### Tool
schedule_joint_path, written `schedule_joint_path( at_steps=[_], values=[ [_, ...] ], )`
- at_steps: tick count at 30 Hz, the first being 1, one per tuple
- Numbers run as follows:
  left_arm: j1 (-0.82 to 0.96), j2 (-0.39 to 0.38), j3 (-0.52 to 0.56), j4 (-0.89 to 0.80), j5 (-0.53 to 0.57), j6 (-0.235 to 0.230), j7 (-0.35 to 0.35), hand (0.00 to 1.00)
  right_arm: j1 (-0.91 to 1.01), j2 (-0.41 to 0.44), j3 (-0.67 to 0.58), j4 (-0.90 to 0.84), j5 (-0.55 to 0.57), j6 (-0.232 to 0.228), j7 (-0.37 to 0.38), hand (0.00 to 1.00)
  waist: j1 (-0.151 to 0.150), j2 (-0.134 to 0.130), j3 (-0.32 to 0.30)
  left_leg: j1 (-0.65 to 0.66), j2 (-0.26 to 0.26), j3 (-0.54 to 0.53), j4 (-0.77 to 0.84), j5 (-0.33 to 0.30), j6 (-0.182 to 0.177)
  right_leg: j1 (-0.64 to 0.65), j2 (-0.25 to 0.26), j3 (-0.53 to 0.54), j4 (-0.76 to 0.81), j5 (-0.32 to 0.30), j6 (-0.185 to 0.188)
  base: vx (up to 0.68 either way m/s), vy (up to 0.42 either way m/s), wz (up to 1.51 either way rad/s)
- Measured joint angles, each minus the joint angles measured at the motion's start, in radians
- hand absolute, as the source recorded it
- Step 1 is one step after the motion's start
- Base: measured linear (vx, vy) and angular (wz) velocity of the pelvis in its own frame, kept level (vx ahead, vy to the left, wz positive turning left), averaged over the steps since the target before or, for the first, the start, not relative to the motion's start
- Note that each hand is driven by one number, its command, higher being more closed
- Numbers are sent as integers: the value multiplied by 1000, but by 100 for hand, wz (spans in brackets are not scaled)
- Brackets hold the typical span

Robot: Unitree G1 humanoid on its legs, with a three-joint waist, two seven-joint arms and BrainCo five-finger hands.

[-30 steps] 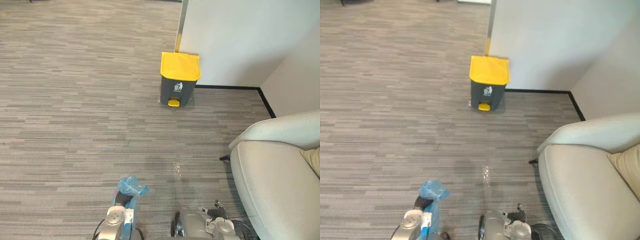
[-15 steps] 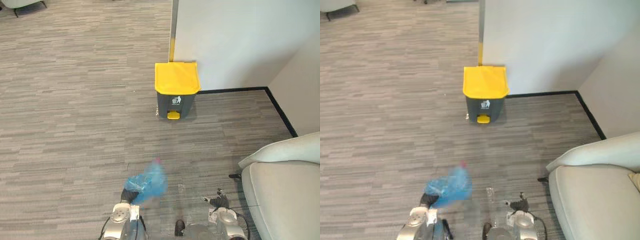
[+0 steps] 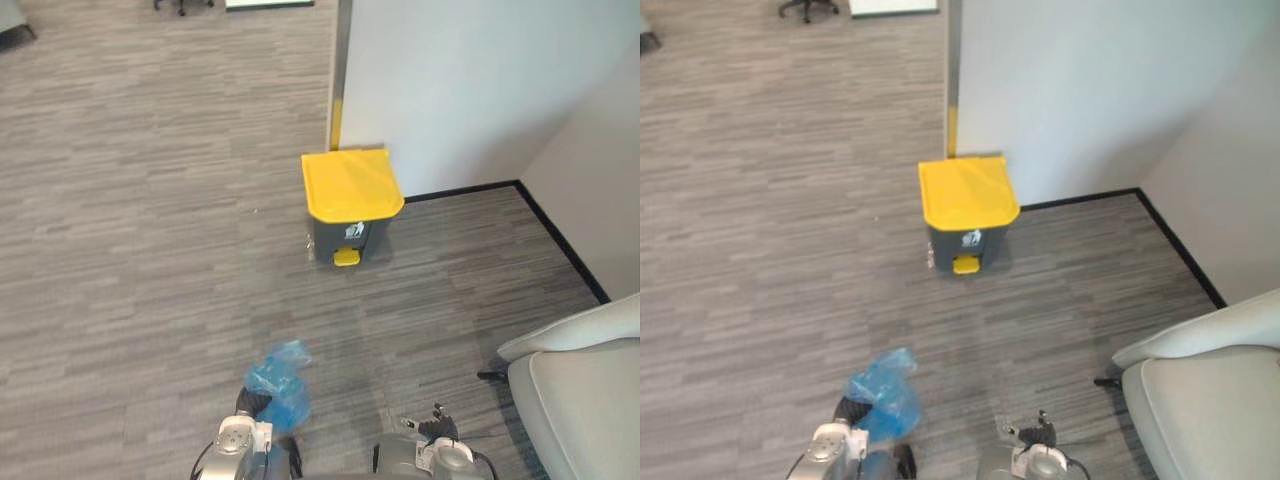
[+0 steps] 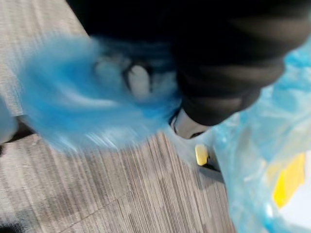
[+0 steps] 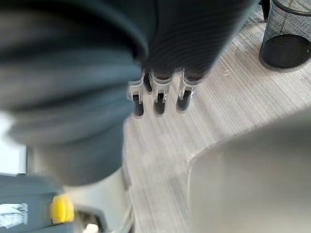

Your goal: Gather rubbish on tea table into small bin, then transfer packed bag to large trash can.

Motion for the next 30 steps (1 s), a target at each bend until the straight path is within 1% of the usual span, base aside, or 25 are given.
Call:
schedule_joint_path(
  at_steps=[1,2,3,4,5,7,9,10,11,12,13,14,15,17,18,19,20,22,23,25,26,27,28,29,30],
  values=[
    [-4,13,-1,13,-1,-2,1,100,-4,0,8,0,0,-1,0,0,-5,-4,0,25,3,-3,-9,-1,-2,-19,24,-27,-161,53,-17,428,-135,13],
    [-3,24,0,13,-2,-4,1,100,-1,0,14,0,0,-1,-1,0,-10,-20,-2,44,-11,-13,-17,-8,-14,-7,35,-30,-301,144,-15,530,-154,29],
    [-15,21,6,31,-2,-7,3,100,-4,-15,16,3,1,-3,2,0,-22,-16,10,65,-9,-48,-22,-22,-35,15,51,-31,-345,235,-70,425,-102,5],
    [-20,13,10,39,-2,-11,2,100,-30,-36,17,8,-7,-2,0,0,-9,25,9,68,15,-82,-42,-15,-28,24,85,-25,-362,230,-73,410,-101,-14],
    [-23,12,8,39,-2,-14,1,100,-40,-42,13,6,-9,-3,0,0,-7,35,15,70,17,-104,-44,-3,-28,19,91,-24,-349,208,-79,372,-120,-25],
    [-41,12,-1,43,0,-14,-1,100,-38,-43,-13,12,-8,2,0,0,-19,44,18,74,28,-139,-12,19,-57,33,89,-41,-314,150,-88,387,-157,17],
    [-53,1,0,36,2,-13,-2,100,-2,-31,-23,-5,0,8,-2,0,-21,44,19,36,62,-163,175,27,-71,118,95,-69,-346,121,-96,336,-124,36],
    [-57,-15,2,26,2,-13,-3,100,14,-30,-12,-14,0,7,-1,0,-22,44,20,-34,93,-166,371,70,-100,187,102,-80,-390,119,-97,305,-60,21],
    [-44,-24,15,1,3,-13,-7,100,22,-23,-2,-22,1,7,0,0,-14,43,21,-102,136,-157,555,60,-96,248,109,-79,-435,116,-103,281,-31,7],
    [-33,-37,22,-16,4,-14,-9,100,27,-16,-4,-36,2,7,-1,0,-10,42,20,-142,156,-140,633,31,-79,281,111,-78,-453,110,-109,250,26,-13],
    [-21,-49,22,-34,5,-13,-10,100,30,-9,-4,-50,3,2,-1,0,0,36,18,-199,172,-110,670,-1,-58,315,110,-69,-476,102,-111,226,48,-20],
    [-16,-58,20,-38,5,-13,-17,100,28,-4,-10,-51,3,0,-1,0,10,31,13,-237,175,-87,637,-22,-42,335,106,-59,-494,101,-107,230,62,-25],
    [-16,-63,20,-38,6,-13,-22,100,25,0,-15,-50,4,0,-1,0,21,30,13,-261,172,-75,580,-30,-36,350,103,-49,-506,100,-104,229,105,-29],
    [-16,-67,19,-38,7,-13,-29,100,21,3,-19,-44,4,1,-2,0,33,22,12,-294,136,-81,382,-25,-32,364,83,-30,-513,90,-78,208,151,-27],
    [-16,-68,19,-37,7,-13,-30,100,19,1,-22,-42,4,1,-2,0,33,20,13,-292,96,-103,203,26,-36,375,63,-15,-515,81,-51,256,234,-33],
    [-16,-72,19,-33,7,-14,-29,100,20,-6,-27,-37,4,1,-2,0,35,28,9,-287,70,-134,74,138,-58,377,55,9,-510,69,-23,349,317,-45],
    [-15,-72,20,-27,7,-15,-29,100,19,-14,-30,-28,4,2,-2,0,40,31,7,-268,59,-138,45,209,-55,378,55,32,-506,63,-5,387,305,-38],
    [-26,-48,19,-8,7,-15,-27,100,20,6,-31,4,4,7,-2,0,35,-11,-12,-246,0,-99,20,197,-21,395,4,66,-556,67,31,324,236,-14],
    [-32,-41,19,-9,8,-15,-27,100,27,6,-31,9,3,9,-1,0,37,-15,-14,-247,-12,-92,25,185,-14,405,-7,75,-569,69,36,246,195,-1],
    [-36,-22,18,-9,9,-15,-27,100,25,2,-37,12,2,9,-2,0,35,-15,-14,-232,-41,-82,45,137,6,419,-38,83,-555,61,54,212,165,-11],
    [-35,-21,18,-9,8,-14,-28,100,23,1,-42,18,2,8,-1,0,36,-11,-13,-220,-46,-76,63,87,13,396,-49,104,-471,45,82,184,171,-37],
    [-27,-21,14,-9,8,-14,-27,100,20,0,-45,30,1,8,-1,0,36,-5,-13,-198,-43,-64,71,57,9,347,-51,132,-344,38,93,195,187,-38],
    [-20,-18,5,-9,8,-14,-27,100,21,1,-45,35,1,8,0,0,35,-5,-12,-186,-44,-60,69,47,11,311,-54,145,-245,40,99,231,161,-28],
    [-4,-2,-37,-9,8,-13,-29,100,26,11,-48,23,10,4,5,0,28,-17,-11,-124,-60,-54,70,12,16,173,-77,175,66,123,151,243,111,-12],
    [2,1,-47,-9,8,-9,-28,100,26,10,-46,14,7,5,6,0,21,-19,-6,-99,-60,-54,74,-5,22,132,-84,172,166,129,142,302,67,-10]
  ],
)
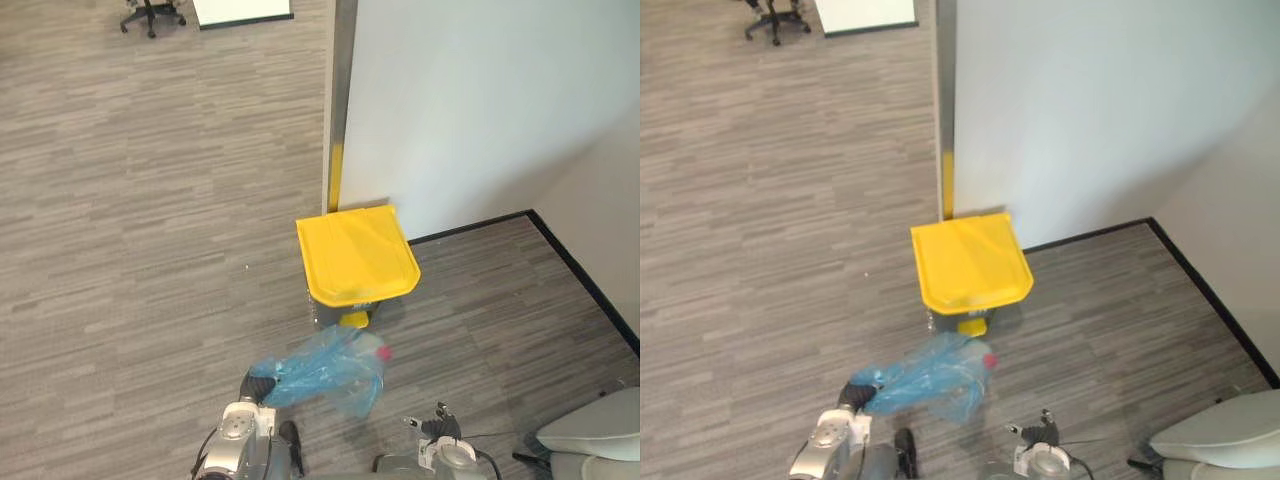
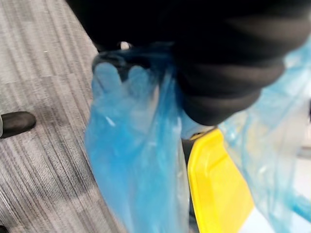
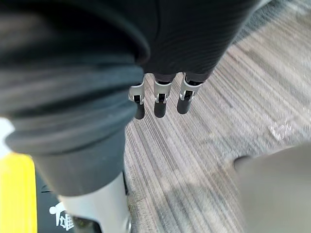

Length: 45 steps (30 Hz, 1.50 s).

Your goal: Gather rubbish on tea table into small bin, then transfer packed bag to large trash can.

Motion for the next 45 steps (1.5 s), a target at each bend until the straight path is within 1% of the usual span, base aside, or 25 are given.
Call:
schedule_joint_path(
  at_steps=[1,3,5,6,7,8,9,10,11,12,14,15,16,17,18,23,25,28,29,31,32,33,35,39,45],
  values=[
    [0,2,-6,0,0,7,0,100,-1,0,1,0,-4,1,0,0,-3,-7,5,36,3,-1,1,-17,7,-41,1,-19,73,-30,-32,248,20,-5],
    [-1,2,-5,0,-1,9,4,100,-7,0,-3,-20,-4,1,0,0,-3,-9,10,92,24,-9,0,-56,-3,-107,12,-110,78,-88,-81,344,-34,-1],
    [-9,12,-5,2,-1,18,10,100,-15,-4,-17,-33,-4,-6,-1,0,-12,4,17,136,64,-27,0,-95,-23,-169,51,-200,-95,-97,-99,440,-101,22],
    [-21,17,-5,3,-1,18,12,100,-15,-6,-25,-45,-4,-6,-2,0,-15,10,22,147,82,-37,3,-106,-33,-184,64,-227,-209,-73,-104,455,-148,67],
    [-42,23,-1,4,-1,18,15,100,-14,-13,-39,-46,-3,-3,-4,0,-21,13,26,157,104,-63,24,-123,-59,-195,76,-259,-437,18,-113,518,-210,89],
    [-62,29,2,4,-1,17,17,100,-8,-14,-48,-46,-2,3,-6,0,-22,2,33,168,113,-83,58,-146,-87,-200,74,-274,-608,106,-98,550,-253,87],
    [-69,31,8,2,0,15,20,100,1,-17,-51,-43,0,6,-8,0,-22,-11,43,183,119,-87,96,-171,-108,-167,73,-287,-632,152,-109,603,-278,42],
    [-82,24,18,2,0,16,24,100,-24,-33,-51,-39,2,8,-7,0,-9,39,72,183,170,-102,179,-200,-123,-126,107,-317,-628,223,-132,543,-221,11],
    [-92,26,26,0,1,12,20,100,-41,-36,-55,-41,1,5,-8,0,-4,41,90,147,172,-107,233,-211,-111,-130,105,-300,-574,186,-155,517,-216,-2],
    [-104,21,25,0,1,5,20,100,-47,-32,-72,-36,-3,5,-6,0,-1,28,104,137,159,-106,250,-215,-89,-124,91,-284,-522,145,-156,314,-141,2],
    [-105,16,24,6,1,-6,19,100,-43,-29,-94,-22,8,10,-5,0,-4,31,115,124,154,-106,260,-191,-62,-99,89,-230,-434,79,-145,165,-75,11],
    [-111,11,25,22,1,-16,18,100,-33,-31,-105,-22,9,11,-4,0,-14,26,117,117,170,-109,298,-179,-74,-108,91,-200,-323,7,-156,103,-38,11],
    [-116,4,30,29,1,-20,20,100,-25,-29,-105,-23,15,11,1,0,-3,30,113,113,181,-115,322,-196,-92,-137,106,-176,-281,-43,-152,99,-43,7],
    [-119,7,40,37,1,-20,21,100,-24,-27,-105,-23,15,13,4,0,-1,26,109,92,191,-121,341,-217,-104,-128,113,-168,-301,-60,-138,52,-77,15],
    [-139,13,47,66,1,-15,20,100,-24,-22,-115,-47,31,19,7,0,-5,25,132,44,208,-145,353,-230,-116,-155,116,-199,-292,-53,-138,40,-77,33],
    [-97,10,47,72,1,-3,10,100,-6,-17,-120,-66,33,26,11,0,-5,33,137,-4,221,-168,338,-230,-115,-180,99,-250,-288,-64,-126,-1,-69,33],
    [-100,9,46,8,1,-6,-5,100,-6,-29,-68,-115,32,24,12,0,-3,34,137,-45,227,-187,324,-252,-96,-202,84,-282,-289,-64,-127,-71,-87,55],
    [-102,6,46,-39,0,-8,-5,100,-42,-48,68,-182,31,25,13,0,18,37,137,-87,234,-204,326,-252,-110,-234,88,-290,-300,-46,-134,-62,-78,8],
    [-105,7,46,-44,-1,-8,-3,100,-60,-46,103,-195,31,25,13,0,15,40,139,-99,235,-215,326,-250,-114,-239,89,-296,-303,-44,-133,-48,-94,16],
    [-116,14,46,-74,-1,-10,3,100,-139,-43,199,-224,32,21,15,0,18,44,137,-143,239,-239,326,-242,-125,-270,91,-315,-307,-41,-139,-18,-144,26],
    [-135,18,46,-92,-13,-23,19,100,-238,-45,240,-232,32,11,8,0,26,49,146,-184,244,-251,329,-218,-146,-295,98,-331,-310,-35,-148,-8,-171,22],
    [-143,19,46,-103,-33,-26,33,100,-307,-47,247,-242,33,4,0,0,45,49,152,-203,245,-257,330,-202,-162,-315,99,-335,-304,-27,-160,1,-141,18],
    [-161,21,47,-132,-55,-28,49,100,-431,-59,248,-254,34,-1,-11,0,56,49,184,-221,255,-266,342,-192,-178,-325,103,-346,-296,-21,-168,-4,-116,6],
    [-176,24,48,-157,-95,-48,52,100,-587,-113,247,-252,54,-5,-40,0,71,37,228,-256,264,-275,347,-189,-186,-340,112,-355,-319,-11,-171,-38,-59,4],
    [-176,37,40,-202,-120,-51,69,100,-757,-219,247,-188,85,32,-66,0,69,18,266,-283,262,-266,360,-186,-190,-355,120,-339,-349,33,-174,-29,21,-6]
  ],
)
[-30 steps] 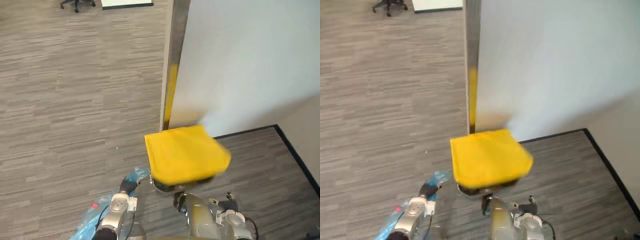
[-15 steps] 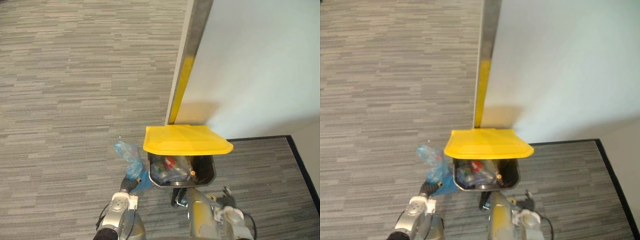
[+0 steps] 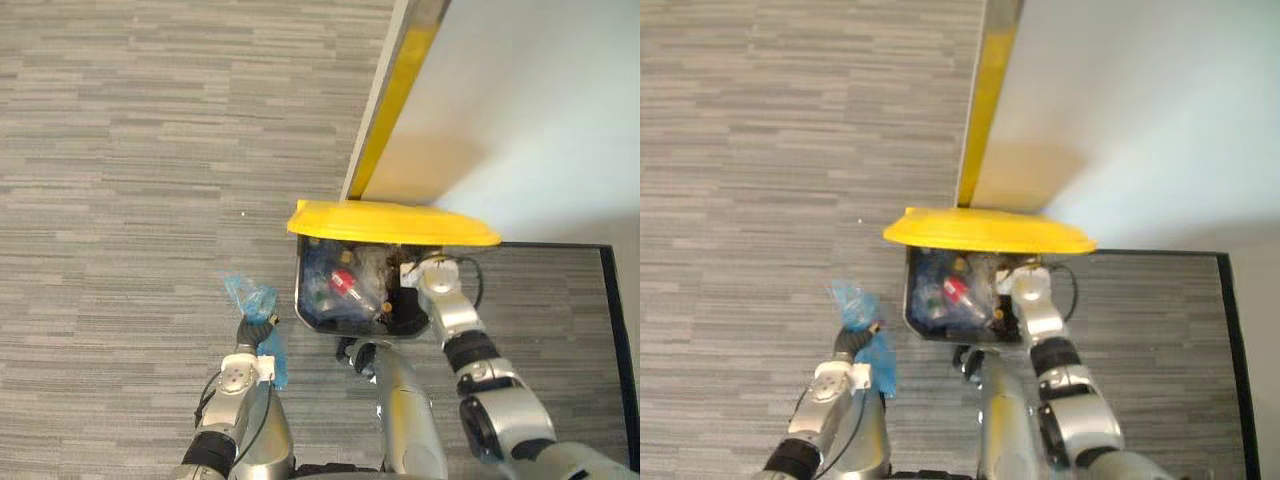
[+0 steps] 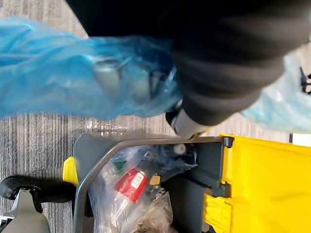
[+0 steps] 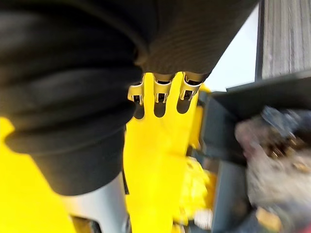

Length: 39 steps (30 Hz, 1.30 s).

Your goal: Gather rubbish on tea table into small bin, then transfer packed bag to large trash can.

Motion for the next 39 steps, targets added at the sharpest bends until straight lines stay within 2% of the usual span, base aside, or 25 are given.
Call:
schedule_joint_path(
  at_steps=[3,11,15,21,24,28,29,31,35,39],
  values=[
    [-2,23,-32,-41,-22,-15,0,100,-101,-39,0,23,35,14,-7,0,-1,-3,12,-7,-4,14,9,9,-17,-14,-2,13,6,13,1,0,43,-11],
    [-36,27,-92,-160,-100,-39,-25,100,-244,-134,18,92,70,24,-19,0,-12,-4,13,-13,-21,15,24,8,-15,-10,-20,15,3,23,11,-10,17,1],
    [-45,28,-163,-296,-126,-53,-49,100,-277,-174,30,119,78,26,-5,0,-24,-1,18,-14,-23,-10,31,12,-6,30,-20,-4,-45,34,14,-67,23,15],
    [-65,39,-245,-471,-180,-74,-91,100,-295,-196,32,141,78,36,10,0,-24,4,24,-29,-34,-15,48,14,0,46,-26,-5,-76,71,15,-41,42,4],
    [-111,38,-283,-558,-196,-90,-92,100,-308,-230,71,165,78,36,35,0,-27,7,25,-26,-41,-15,48,17,-2,50,-33,-3,-75,75,11,-5,37,4],
    [-187,24,-305,-605,-196,-99,-86,100,-328,-231,84,182,78,45,49,0,-31,8,26,-12,-46,-4,47,18,-2,51,-37,9,-65,75,11,10,27,-5],
    [-208,22,-314,-627,-195,-105,-83,100,-333,-234,105,182,78,45,58,0,-42,8,26,-11,-49,-4,46,18,-1,50,-40,9,-62,74,12,0,0,0],
    [-249,15,-326,-645,-195,-106,-69,100,-335,-236,109,182,78,45,66,0,-52,9,26,-10,-56,-4,42,21,3,50,-48,9,-59,73,13,4,24,6],
    [-325,3,-351,-685,-194,-126,-51,100,-350,-267,148,182,78,47,76,0,-55,23,34,-10,-66,-5,42,22,9,50,-57,12,-57,72,15,-5,9,2],
    [-390,-19,-381,-696,-194,-130,-40,100,-363,-267,151,182,88,53,79,0,-58,23,34,-16,-65,-5,39,20,13,44,-55,13,-61,70,17,0,0,0]
  ],
)
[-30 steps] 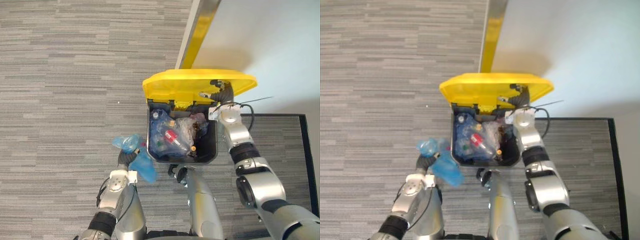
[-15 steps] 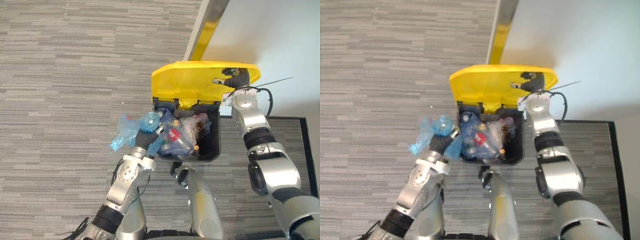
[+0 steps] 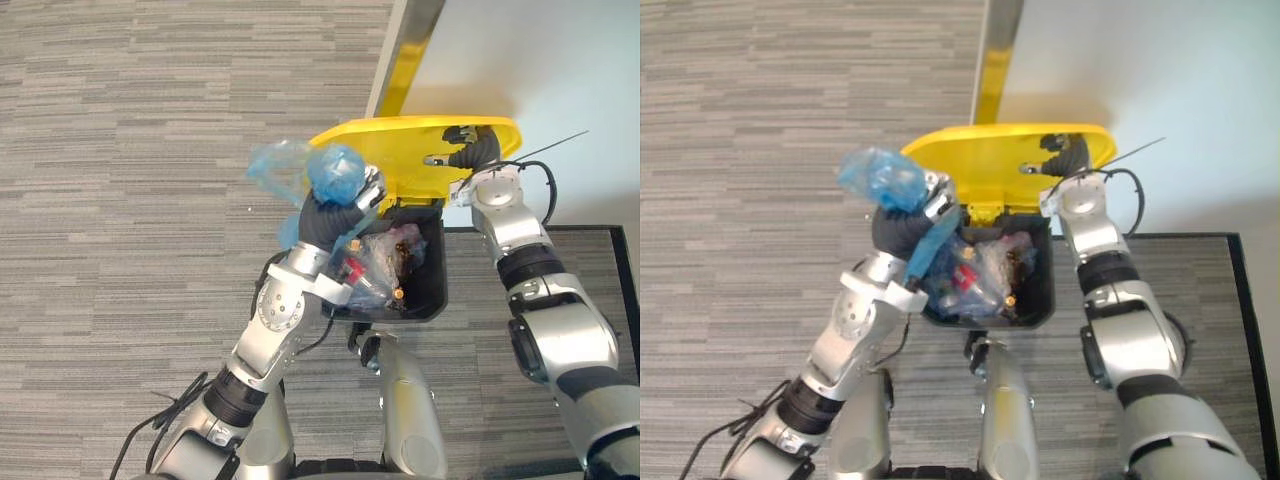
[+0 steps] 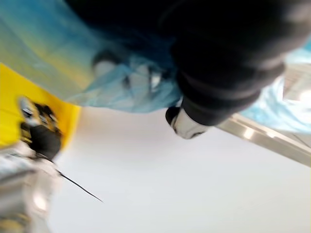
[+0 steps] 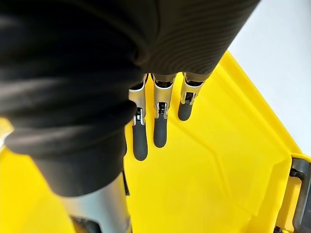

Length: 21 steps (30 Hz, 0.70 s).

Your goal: Gather rubbish on tea table into small bin, then transfer packed bag to large trash can.

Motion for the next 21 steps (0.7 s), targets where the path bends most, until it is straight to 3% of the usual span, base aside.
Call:
schedule_joint_path(
  at_steps=[12,17,21],
  values=[
    [-139,-27,-53,41,13,0,21,100,-44,-6,27,0,0,0,1,0,-15,0,0,-9,-6,25,-20,11,0,-28,1,19,-6,7,-3,15,7,-4],
    [-143,-36,-54,193,64,11,21,100,-44,-6,27,0,-1,0,1,0,-19,0,0,-11,-6,28,-22,11,0,-28,3,19,-17,13,-5,0,0,0],
    [-145,-35,-56,338,122,47,20,100,-43,-7,26,-18,-3,0,1,0,-20,-1,0,-19,-4,35,-33,14,4,-28,13,21,-52,32,-4,-3,3,-5]
  ],
)
